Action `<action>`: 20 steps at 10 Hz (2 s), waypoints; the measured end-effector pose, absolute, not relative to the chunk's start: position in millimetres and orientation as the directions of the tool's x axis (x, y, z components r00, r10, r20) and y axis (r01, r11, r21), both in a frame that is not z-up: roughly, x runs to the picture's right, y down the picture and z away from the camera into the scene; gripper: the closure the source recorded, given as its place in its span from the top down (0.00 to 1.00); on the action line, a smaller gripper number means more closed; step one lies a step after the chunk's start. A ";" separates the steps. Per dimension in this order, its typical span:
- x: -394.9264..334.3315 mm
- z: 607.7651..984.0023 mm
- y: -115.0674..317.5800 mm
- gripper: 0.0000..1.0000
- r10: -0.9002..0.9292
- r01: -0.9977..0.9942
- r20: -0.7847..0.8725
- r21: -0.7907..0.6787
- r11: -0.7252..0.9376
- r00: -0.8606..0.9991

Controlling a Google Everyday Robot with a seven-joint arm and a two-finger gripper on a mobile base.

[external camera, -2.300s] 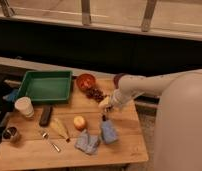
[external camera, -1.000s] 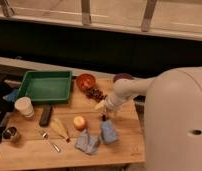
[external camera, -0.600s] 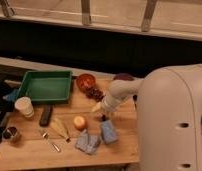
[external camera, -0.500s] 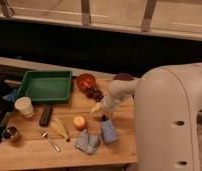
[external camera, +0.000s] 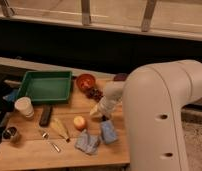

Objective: Place brush in table surface

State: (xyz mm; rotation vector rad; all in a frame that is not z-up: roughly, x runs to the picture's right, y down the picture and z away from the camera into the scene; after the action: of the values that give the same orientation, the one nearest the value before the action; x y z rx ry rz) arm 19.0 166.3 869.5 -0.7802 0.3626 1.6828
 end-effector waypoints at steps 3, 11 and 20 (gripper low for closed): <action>26.4 866.6 165.8 0.37 0.741 -0.952 -0.666 -0.162 -0.260 -0.089; 21.3 872.9 167.8 0.00 0.753 -0.954 -0.654 -0.175 -0.245 -0.073; 60.5 815.0 70.1 0.00 0.848 -0.876 -0.500 -0.315 -0.366 -0.175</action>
State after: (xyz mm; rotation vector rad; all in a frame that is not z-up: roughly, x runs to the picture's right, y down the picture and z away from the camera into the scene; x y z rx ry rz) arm 60.5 70.1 815.0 -0.7301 0.0520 1.8038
